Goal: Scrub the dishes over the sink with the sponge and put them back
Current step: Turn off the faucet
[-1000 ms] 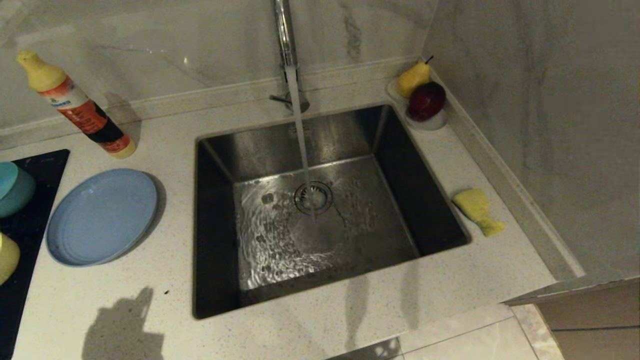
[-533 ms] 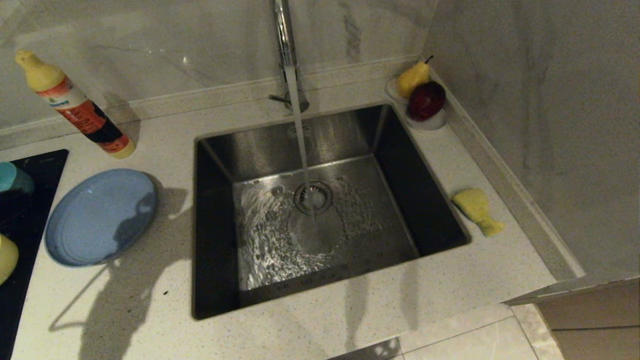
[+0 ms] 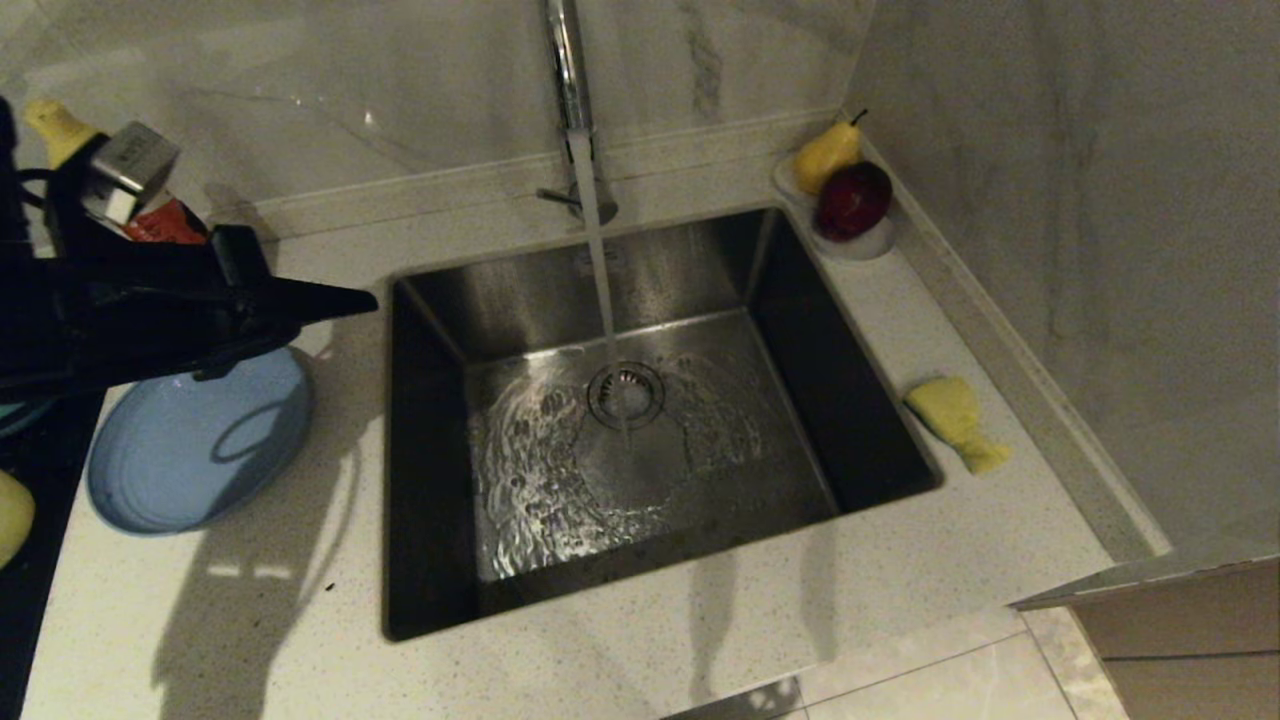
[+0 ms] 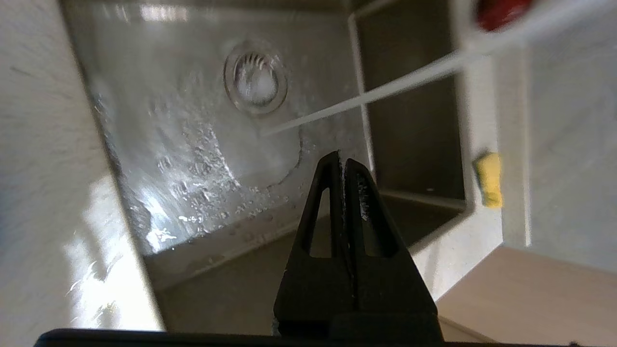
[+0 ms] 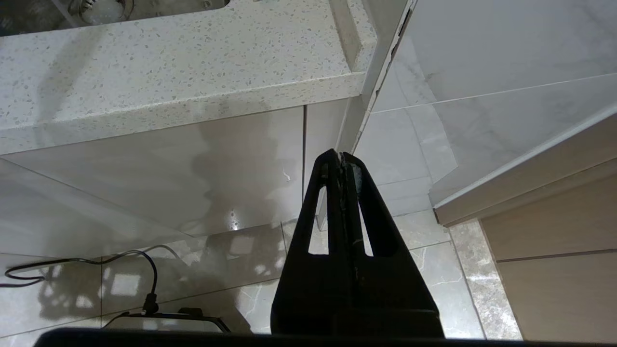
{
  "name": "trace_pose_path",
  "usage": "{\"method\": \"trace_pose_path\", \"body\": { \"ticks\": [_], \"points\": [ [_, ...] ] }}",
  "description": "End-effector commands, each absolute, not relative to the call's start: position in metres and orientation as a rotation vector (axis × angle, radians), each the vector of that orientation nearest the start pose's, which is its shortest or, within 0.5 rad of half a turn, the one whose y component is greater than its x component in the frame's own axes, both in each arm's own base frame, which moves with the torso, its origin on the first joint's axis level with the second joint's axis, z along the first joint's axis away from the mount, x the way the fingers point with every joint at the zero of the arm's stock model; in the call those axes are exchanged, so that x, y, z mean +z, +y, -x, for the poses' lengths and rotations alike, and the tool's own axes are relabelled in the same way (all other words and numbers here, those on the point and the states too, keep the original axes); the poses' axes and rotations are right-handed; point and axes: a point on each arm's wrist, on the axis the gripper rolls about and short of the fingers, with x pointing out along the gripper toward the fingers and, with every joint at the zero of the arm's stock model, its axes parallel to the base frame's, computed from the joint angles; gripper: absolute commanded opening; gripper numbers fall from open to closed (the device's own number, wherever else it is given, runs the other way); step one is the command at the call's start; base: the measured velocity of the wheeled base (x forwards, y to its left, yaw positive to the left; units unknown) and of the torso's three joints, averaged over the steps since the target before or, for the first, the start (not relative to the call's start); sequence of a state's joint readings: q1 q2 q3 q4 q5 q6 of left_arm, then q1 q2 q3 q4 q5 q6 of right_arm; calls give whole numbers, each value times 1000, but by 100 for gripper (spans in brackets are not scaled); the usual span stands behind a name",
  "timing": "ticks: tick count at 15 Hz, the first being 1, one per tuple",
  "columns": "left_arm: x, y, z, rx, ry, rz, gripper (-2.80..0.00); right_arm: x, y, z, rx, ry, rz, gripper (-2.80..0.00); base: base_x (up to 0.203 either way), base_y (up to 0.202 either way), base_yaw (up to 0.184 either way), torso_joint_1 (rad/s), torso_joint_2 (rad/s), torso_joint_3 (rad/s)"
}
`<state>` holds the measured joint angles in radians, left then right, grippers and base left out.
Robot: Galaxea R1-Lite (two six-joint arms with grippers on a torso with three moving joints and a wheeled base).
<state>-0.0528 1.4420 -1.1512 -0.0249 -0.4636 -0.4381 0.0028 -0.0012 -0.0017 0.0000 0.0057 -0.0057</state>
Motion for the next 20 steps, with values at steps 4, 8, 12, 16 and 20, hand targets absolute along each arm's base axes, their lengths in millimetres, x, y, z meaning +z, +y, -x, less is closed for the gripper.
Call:
{"method": "trace_pose_path", "body": {
  "ticks": [4, 8, 12, 16, 20],
  "points": [
    [245, -34, -328, -441, 462, 562, -280, 76, 0, 23, 9, -2, 6, -280, 0, 0, 0, 0, 0, 0],
    [253, -49, -330, -533, 456, 585, -280, 76, 0, 23, 9, -3, 6, -280, 0, 0, 0, 0, 0, 0],
    [256, -55, -329, -567, 457, 592, -280, 76, 0, 23, 9, -3, 6, -280, 0, 0, 0, 0, 0, 0],
    [263, -64, -329, -612, 453, 607, -280, 76, 0, 23, 9, -3, 6, -280, 0, 0, 0, 0, 0, 0],
    [268, -78, -329, -658, 450, 599, -280, 76, 0, 23, 9, -3, 6, -280, 0, 0, 0, 0, 0, 0]
  ]
}}
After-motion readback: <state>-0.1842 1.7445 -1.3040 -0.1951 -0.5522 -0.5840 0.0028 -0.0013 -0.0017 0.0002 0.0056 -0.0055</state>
